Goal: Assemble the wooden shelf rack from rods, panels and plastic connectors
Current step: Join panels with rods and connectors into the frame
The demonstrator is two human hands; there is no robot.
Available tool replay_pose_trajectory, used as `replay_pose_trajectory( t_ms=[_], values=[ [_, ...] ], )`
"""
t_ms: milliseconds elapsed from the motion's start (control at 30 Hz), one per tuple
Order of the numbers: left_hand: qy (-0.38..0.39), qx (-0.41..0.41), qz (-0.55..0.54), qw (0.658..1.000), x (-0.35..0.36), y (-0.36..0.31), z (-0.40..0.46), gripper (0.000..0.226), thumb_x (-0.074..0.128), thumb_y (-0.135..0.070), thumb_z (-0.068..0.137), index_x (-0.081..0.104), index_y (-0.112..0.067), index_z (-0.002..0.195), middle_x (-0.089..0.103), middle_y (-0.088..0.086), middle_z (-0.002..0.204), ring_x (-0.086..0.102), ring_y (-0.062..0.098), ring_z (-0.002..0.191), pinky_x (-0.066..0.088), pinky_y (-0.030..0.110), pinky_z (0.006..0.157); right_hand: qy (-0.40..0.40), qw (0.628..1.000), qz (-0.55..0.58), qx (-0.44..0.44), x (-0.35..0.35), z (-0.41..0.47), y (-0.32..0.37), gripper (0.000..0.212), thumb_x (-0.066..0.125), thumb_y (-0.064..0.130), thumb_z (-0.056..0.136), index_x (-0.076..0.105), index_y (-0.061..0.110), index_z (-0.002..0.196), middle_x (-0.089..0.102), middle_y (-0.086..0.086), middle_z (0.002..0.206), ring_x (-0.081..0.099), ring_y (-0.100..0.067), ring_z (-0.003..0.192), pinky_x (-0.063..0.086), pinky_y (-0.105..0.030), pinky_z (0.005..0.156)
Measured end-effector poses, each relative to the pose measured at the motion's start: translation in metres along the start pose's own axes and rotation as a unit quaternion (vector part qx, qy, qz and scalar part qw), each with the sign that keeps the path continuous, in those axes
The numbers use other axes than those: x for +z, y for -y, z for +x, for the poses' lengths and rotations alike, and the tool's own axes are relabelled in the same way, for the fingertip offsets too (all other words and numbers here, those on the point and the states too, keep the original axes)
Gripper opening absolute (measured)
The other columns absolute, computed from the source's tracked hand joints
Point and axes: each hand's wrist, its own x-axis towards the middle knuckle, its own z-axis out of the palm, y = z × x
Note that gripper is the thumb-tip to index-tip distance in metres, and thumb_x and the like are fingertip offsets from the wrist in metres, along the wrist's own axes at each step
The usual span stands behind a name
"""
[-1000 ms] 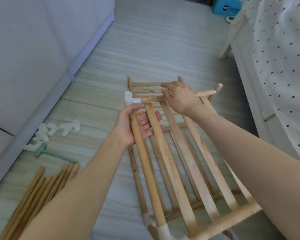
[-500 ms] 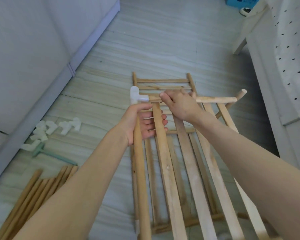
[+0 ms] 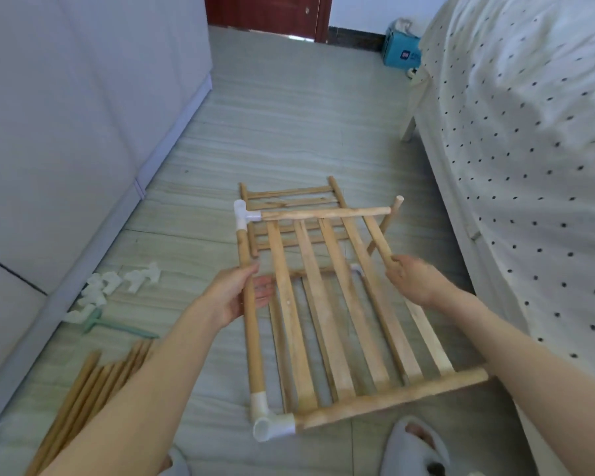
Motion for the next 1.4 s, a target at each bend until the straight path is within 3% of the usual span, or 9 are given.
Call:
replay_pose_trajectory(
  t_ms=[133,400,567,767,967,1067,1200,1333,1400],
  values=[
    [-0.053,0.012,0.075,0.996,0.001,0.029,-0.038,0.018,0.046,-0.025,0.098,0.054,-0.01,0.105,0.065,0.004,0.082,0.065,0.016,0.063,0.049,0.032,0.065,0.112,0.99,-0.044,0.071,-0.007,-0.041,-0.031,0.044,0.036,0.036,0.099,0.051,0.009,0.13,0.053,-0.011,0.133,0.05,-0.028,0.12,0.039,-0.036,0.098],
    [-0.06,-0.039,0.179,0.981,0.003,0.076,-0.096,0.019,0.046,-0.028,0.097,0.048,-0.017,0.113,0.066,0.007,0.095,0.063,0.023,0.08,0.05,0.035,0.061,0.069,0.973,-0.076,0.205,0.002,-0.099,-0.076,0.047,0.037,0.04,0.099,0.054,0.001,0.12,0.059,-0.011,0.107,0.057,-0.025,0.1,0.043,-0.03,0.081],
    [-0.065,-0.047,0.186,0.979,0.001,0.078,-0.104,0.013,0.042,-0.014,0.097,0.049,-0.024,0.103,0.064,0.004,0.093,0.062,0.022,0.079,0.043,0.057,0.078,0.067,0.978,-0.035,0.195,0.01,-0.112,-0.059,0.032,0.041,0.031,0.099,0.048,0.008,0.077,0.049,-0.005,0.076,0.05,-0.018,0.066,0.039,-0.022,0.051],
    [-0.16,0.077,0.119,0.977,-0.011,0.061,-0.091,0.044,0.041,0.004,0.093,0.048,-0.019,0.13,0.057,0.011,0.081,0.056,0.028,0.071,0.049,0.038,0.06,0.116,0.981,0.02,0.157,0.012,-0.127,-0.027,0.047,0.046,0.041,0.096,0.05,0.0,0.118,0.059,-0.016,0.1,0.065,-0.029,0.086,0.057,-0.036,0.078],
    [-0.338,0.255,0.375,0.824,-0.046,0.044,-0.08,0.046,0.043,-0.006,0.092,0.043,-0.013,0.137,0.044,0.022,0.133,0.039,0.038,0.125,0.033,0.045,0.103,0.175,0.964,0.179,0.085,0.032,-0.137,0.012,0.032,0.05,0.023,0.096,0.055,-0.004,0.112,0.065,-0.019,0.095,0.065,-0.022,0.072,0.058,-0.031,0.072],
    [-0.324,0.302,0.457,0.772,-0.044,0.065,-0.08,0.05,0.042,-0.009,0.094,0.032,-0.008,0.143,0.022,0.021,0.149,0.01,0.037,0.14,0.006,0.045,0.113,0.21,0.945,0.244,0.063,0.039,-0.136,0.022,0.014,0.055,0.009,0.092,0.061,-0.004,0.092,0.066,-0.017,0.093,0.068,-0.02,0.074,0.059,-0.03,0.072],
    [-0.256,0.246,0.44,0.825,-0.047,0.075,-0.077,0.061,0.037,-0.024,0.1,0.007,-0.008,0.15,-0.013,0.01,0.158,-0.022,0.037,0.14,-0.004,0.045,0.114,0.256,0.911,0.316,0.067,0.048,-0.134,0.027,0.014,0.056,-0.007,0.085,0.064,-0.011,0.096,0.067,-0.016,0.096,0.07,-0.025,0.083,0.058,-0.027,0.068],
    [-0.136,0.202,0.518,0.82,-0.045,0.074,-0.076,0.063,0.042,-0.038,0.098,0.016,-0.016,0.15,-0.022,0.005,0.156,-0.028,0.034,0.139,-0.002,0.046,0.115,0.287,0.873,0.388,0.067,0.06,-0.131,0.033,0.021,0.061,-0.005,0.084,0.062,-0.013,0.104,0.068,-0.021,0.099,0.069,-0.029,0.091,0.057,-0.033,0.08],
    [-0.085,0.24,0.448,0.857,-0.037,0.079,-0.078,0.062,0.048,-0.029,0.097,0.017,-0.019,0.15,-0.019,0.0,0.157,-0.026,0.026,0.14,0.001,0.041,0.116,0.287,0.858,0.422,0.06,0.069,-0.131,0.04,0.024,0.062,-0.005,0.084,0.061,-0.013,0.106,0.069,-0.022,0.099,0.069,-0.029,0.092,0.058,-0.031,0.078]
  ],
)
